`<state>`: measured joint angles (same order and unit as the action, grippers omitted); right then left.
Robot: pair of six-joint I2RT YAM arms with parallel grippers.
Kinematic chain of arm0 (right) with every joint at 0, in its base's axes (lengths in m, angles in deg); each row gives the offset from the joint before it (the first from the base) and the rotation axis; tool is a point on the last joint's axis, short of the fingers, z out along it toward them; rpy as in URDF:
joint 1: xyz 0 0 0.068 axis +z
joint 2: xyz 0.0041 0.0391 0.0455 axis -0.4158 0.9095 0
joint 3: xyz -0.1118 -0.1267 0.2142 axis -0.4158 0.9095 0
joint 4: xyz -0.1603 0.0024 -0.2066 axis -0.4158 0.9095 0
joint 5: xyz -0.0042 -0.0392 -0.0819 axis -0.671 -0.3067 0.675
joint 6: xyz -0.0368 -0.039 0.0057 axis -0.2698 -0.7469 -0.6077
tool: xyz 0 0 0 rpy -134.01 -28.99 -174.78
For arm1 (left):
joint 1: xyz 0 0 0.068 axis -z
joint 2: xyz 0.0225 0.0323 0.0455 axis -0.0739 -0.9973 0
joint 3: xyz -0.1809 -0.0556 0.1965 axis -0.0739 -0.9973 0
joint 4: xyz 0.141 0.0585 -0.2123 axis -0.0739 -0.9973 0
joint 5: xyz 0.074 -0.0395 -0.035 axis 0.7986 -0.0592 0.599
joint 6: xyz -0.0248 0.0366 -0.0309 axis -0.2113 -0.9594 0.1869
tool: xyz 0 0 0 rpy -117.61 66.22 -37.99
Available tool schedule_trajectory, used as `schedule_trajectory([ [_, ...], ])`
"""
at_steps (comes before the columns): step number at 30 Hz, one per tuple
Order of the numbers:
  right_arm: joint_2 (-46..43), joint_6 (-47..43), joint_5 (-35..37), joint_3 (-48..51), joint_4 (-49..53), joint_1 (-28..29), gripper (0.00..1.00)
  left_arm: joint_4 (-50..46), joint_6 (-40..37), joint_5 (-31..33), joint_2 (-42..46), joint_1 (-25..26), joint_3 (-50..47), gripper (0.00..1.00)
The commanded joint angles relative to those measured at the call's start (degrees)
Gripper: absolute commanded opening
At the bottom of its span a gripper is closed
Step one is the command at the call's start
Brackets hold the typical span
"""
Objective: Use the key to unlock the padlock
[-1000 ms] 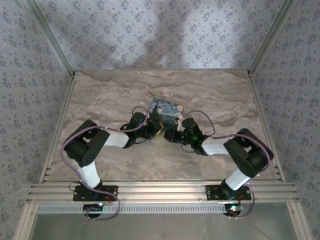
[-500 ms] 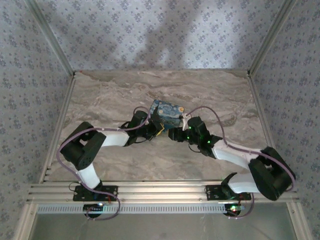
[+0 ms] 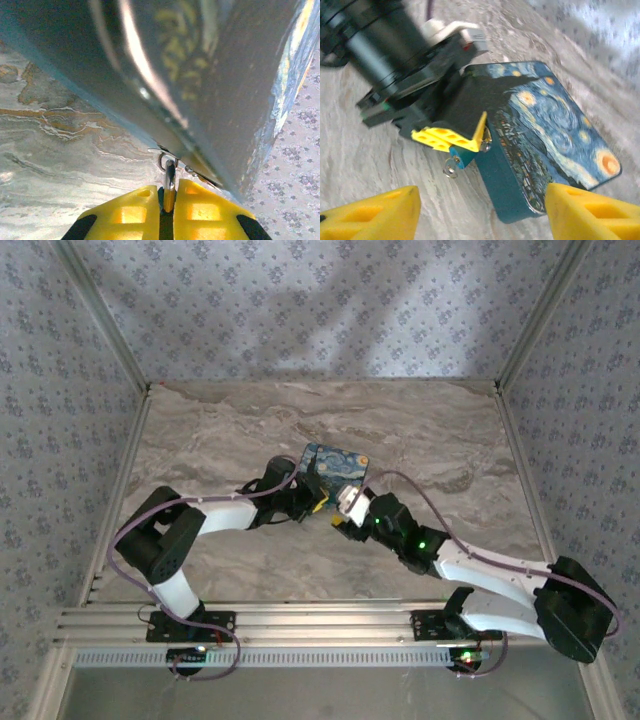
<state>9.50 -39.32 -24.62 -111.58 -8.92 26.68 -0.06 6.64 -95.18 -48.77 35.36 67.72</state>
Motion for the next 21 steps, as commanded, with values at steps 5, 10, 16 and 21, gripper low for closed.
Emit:
schedule_trajectory([
  [5, 5.97, -16.06, 3.88, 2.16, -8.57, 2.36, 0.73, -0.99, 3.44, -0.92, 1.08, 0.94, 2.29, 0.0],
  [10, 10.48, -15.66, 4.83, 1.5, -11.92, 2.85, 0.73, -1.04, 3.8, -0.86, 0.82, 1.17, 2.37, 0.0],
  [16, 14.76, -14.44, 5.52, 0.96, -15.2, 2.98, 0.68, -0.82, 4.24, -0.84, 0.47, 1.22, 2.26, 0.0],
  [21, 16.92, -13.24, 6.11, 0.67, -17.21, 3.07, 0.57, -0.49, 4.41, -1.01, 0.29, 1.31, 2.23, 0.0],
])
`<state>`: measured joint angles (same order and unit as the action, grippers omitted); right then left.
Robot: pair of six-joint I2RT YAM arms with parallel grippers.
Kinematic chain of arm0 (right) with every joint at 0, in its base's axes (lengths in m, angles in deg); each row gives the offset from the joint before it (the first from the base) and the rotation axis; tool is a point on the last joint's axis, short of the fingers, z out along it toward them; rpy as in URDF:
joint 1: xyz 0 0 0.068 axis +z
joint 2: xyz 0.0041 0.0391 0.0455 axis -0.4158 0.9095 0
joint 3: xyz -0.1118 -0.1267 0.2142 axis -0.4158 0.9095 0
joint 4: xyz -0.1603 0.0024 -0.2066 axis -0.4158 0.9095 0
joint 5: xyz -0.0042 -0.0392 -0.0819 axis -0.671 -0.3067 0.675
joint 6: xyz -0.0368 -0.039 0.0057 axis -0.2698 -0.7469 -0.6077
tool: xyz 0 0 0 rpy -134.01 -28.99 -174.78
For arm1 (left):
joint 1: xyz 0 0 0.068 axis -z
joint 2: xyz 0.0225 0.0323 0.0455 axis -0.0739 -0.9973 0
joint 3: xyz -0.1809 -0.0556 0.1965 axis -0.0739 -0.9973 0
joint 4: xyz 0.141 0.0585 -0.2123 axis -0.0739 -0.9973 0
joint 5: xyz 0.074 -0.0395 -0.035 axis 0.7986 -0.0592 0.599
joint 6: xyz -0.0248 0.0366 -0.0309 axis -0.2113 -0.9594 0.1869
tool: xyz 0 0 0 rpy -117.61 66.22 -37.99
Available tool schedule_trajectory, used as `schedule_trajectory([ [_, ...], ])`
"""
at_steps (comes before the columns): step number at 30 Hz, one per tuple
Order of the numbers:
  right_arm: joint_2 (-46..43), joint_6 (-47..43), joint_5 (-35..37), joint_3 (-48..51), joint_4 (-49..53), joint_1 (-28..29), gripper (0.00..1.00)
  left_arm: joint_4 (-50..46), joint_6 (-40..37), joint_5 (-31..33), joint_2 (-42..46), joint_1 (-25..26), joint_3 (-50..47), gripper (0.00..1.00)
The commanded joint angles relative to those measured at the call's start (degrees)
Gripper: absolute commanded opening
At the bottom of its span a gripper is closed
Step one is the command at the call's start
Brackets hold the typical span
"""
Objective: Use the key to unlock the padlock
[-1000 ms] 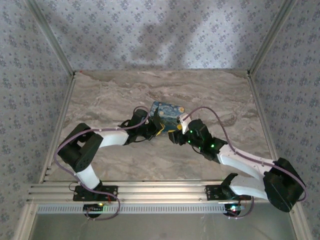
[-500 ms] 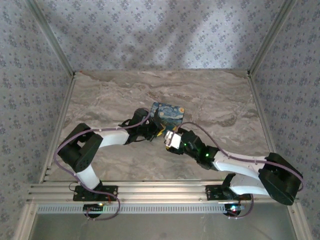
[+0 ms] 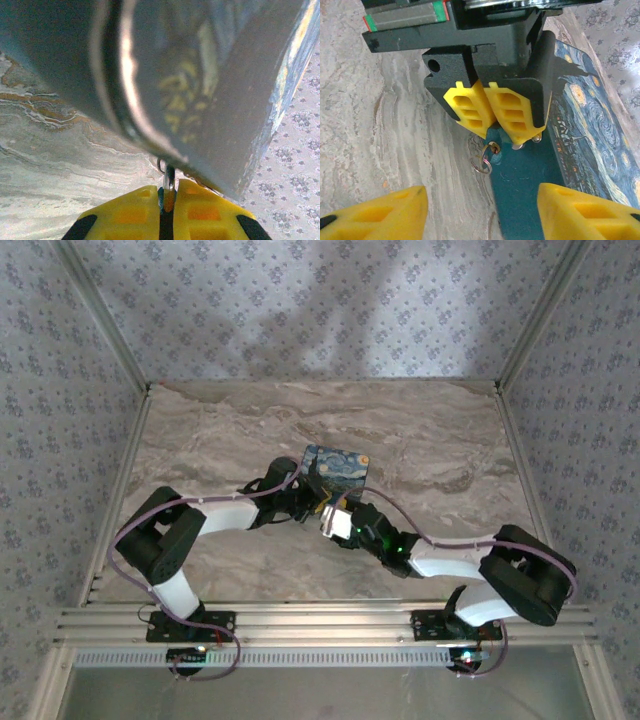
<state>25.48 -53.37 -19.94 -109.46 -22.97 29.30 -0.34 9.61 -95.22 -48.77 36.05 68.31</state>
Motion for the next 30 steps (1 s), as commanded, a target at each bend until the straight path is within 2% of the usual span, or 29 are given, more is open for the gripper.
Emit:
schedule_trajectory([
  [1, 1.35, 0.87, 1.48, -1.52, -3.36, 0.41, 0.55, -0.25, 1.44, -0.93, 0.29, 0.63, 1.66, 0.0],
  [8, 3.89, 1.57, 2.81, -1.79, -5.86, 0.53, 0.41, 0.18, 1.66, -1.24, -0.13, 0.69, 1.66, 0.0],
  [19, 7.7, 1.92, 4.06, -3.0, -9.45, 0.51, 0.29, 0.53, 1.92, -1.59, -0.59, 0.78, 1.7, 0.0],
  [30, 9.72, 2.96, 6.03, -3.23, -10.6, 0.51, 0.06, 1.2, 2.36, -2.06, -1.12, 0.83, 1.81, 0.0],
])
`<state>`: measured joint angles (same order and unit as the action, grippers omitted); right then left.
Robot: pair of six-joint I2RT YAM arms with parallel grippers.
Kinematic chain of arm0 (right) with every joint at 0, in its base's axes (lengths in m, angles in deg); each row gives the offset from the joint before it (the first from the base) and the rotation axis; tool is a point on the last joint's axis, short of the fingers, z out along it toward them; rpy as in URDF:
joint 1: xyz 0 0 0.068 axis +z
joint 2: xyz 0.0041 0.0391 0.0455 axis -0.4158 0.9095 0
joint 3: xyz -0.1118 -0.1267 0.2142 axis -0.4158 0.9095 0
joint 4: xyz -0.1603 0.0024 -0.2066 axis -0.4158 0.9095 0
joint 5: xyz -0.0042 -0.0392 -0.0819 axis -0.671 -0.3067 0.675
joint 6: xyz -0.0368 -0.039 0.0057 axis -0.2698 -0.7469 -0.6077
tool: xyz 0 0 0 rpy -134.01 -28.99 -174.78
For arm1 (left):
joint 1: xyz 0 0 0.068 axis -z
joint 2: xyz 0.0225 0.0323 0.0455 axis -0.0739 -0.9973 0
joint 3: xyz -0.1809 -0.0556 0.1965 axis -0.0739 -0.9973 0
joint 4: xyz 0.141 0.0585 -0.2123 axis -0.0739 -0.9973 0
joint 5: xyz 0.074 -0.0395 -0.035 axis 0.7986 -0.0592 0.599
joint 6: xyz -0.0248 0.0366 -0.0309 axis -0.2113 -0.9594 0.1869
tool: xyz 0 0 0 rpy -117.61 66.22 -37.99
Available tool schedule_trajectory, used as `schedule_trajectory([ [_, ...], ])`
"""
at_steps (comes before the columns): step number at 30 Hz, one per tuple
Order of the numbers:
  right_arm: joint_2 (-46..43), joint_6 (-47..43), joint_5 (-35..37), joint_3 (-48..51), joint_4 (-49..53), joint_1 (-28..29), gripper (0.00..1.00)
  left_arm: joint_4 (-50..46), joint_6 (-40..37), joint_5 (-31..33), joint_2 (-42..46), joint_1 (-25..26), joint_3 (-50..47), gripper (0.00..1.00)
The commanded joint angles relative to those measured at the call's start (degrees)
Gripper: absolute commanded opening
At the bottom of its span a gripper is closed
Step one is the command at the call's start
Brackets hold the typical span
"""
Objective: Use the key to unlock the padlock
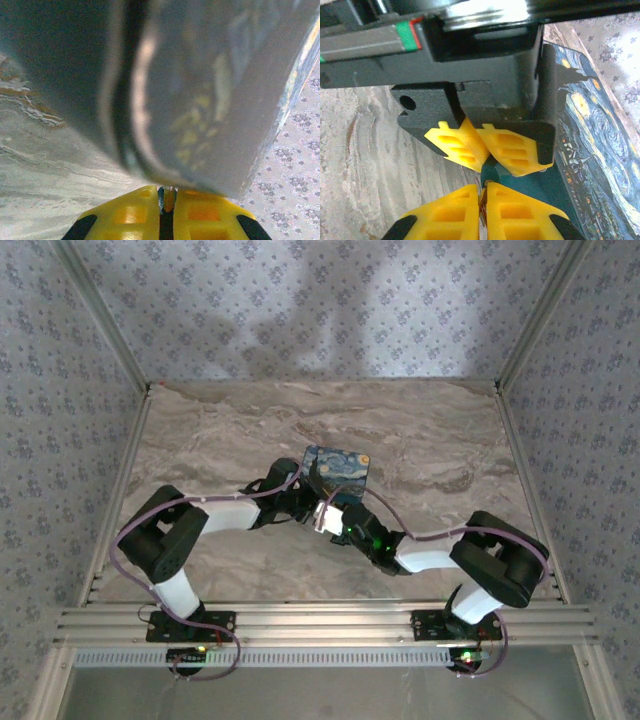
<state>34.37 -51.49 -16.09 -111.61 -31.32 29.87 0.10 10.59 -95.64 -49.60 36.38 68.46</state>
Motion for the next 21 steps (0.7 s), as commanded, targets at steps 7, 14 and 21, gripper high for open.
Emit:
schedule_trajectory([
  [7, 0.8, 2.58, 4.16, -0.86, -2.82, -0.09, 0.0, 0.75, 1.51, -1.71, -0.37, 0.44, 1.55, 0.0],
  [14, -0.22, 8.87, 5.62, -0.24, -4.18, -0.46, 0.0, 0.78, 1.56, -1.71, -0.29, 0.46, 1.51, 0.0],
  [21, -0.04, 18.78, 5.71, 0.64, -6.36, -0.9, 0.0, 1.09, 1.76, -1.38, -0.29, 0.57, 1.2, 0.0],
])
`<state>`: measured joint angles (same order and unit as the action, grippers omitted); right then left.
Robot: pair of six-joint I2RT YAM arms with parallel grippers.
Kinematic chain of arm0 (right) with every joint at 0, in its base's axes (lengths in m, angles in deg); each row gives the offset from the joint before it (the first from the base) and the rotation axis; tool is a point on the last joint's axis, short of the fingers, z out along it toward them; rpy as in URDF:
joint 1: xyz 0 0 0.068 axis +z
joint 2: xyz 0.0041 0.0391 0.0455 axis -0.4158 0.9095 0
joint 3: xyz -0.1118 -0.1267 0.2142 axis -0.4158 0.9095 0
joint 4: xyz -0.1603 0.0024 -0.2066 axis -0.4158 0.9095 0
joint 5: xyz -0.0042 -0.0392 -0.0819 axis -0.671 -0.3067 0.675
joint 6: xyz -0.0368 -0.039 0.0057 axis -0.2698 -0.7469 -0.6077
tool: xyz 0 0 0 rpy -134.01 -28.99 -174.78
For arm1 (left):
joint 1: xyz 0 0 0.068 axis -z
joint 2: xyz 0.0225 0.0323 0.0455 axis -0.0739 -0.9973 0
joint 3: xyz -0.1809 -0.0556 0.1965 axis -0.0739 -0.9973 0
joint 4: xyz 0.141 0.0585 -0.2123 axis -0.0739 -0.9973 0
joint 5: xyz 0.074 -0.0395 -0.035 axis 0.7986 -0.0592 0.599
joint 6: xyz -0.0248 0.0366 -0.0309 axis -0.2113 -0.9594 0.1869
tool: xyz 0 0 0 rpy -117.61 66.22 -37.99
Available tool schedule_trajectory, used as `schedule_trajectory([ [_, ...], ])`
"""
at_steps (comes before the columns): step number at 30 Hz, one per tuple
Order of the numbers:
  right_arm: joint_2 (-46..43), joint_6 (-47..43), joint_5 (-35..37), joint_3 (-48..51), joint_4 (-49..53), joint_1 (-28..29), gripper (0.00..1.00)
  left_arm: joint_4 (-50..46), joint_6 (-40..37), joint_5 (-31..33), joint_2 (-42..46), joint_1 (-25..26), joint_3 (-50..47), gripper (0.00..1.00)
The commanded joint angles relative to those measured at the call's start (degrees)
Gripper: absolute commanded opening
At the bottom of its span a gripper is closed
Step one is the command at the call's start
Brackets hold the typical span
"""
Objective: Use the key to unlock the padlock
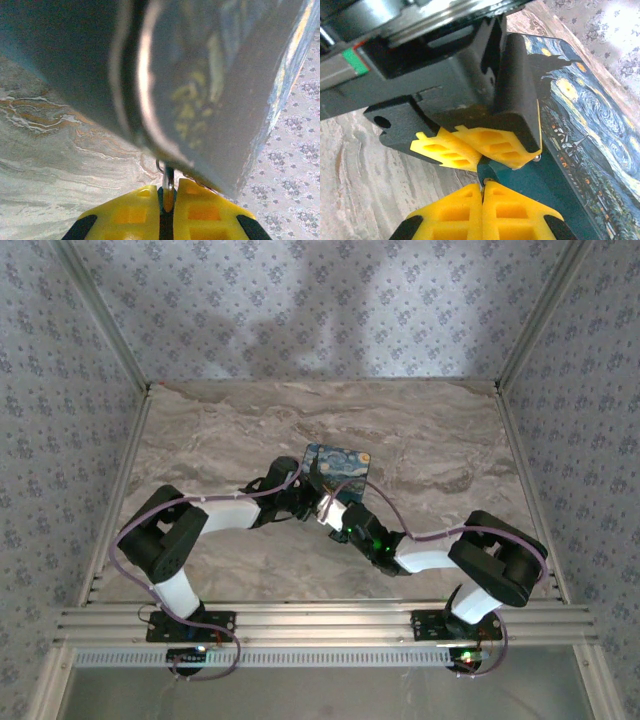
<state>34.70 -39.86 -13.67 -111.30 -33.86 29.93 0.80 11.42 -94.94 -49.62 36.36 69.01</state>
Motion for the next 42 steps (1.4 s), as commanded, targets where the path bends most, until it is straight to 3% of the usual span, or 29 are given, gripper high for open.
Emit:
schedule_trajectory([
  [1, -0.35, 8.36, 3.14, 0.45, -4.16, -1.06, 0.0, 0.34, 0.95, -2.13, -0.31, 0.54, 0.63, 0.0],
  [13, 1.35, 22.35, 0.39, 3.01, -8.46, -3.22, 0.0, 0.58, 1.11, -1.95, -0.46, 0.8, 0.47, 0.0],
  [22, 1.91, 23.35, -0.05, 3.05, -8.12, -3.53, 0.0, 0.47, 0.69, -1.61, -0.88, 0.87, 0.5, 0.0],
  [25, 1.96, 24.43, -0.44, 3.38, -8.16, -3.77, 0.0, 0.57, -0.12, -1.34, -0.88, 0.8, 0.4, 0.17],
  [29, 1.63, 27.41, -1.17, 4.36, -8.33, -3.88, 0.0, -0.18, -1.84, -0.96, -0.05, 0.5, 0.42, 0.3],
  [36, 0.91, 34.42, -5.42, 6.75, -10.53, -5.7, 0.0, -2.8, -4.76, -0.14, 3.05, -0.46, 0.17, 0.48],
  [42, 1.31, 44.3, -13.55, 8.17, -12.41, -9.96, 0.0, -8.88, -9.64, 1.96, 7.79, -2.76, 0.16, 0.55],
])
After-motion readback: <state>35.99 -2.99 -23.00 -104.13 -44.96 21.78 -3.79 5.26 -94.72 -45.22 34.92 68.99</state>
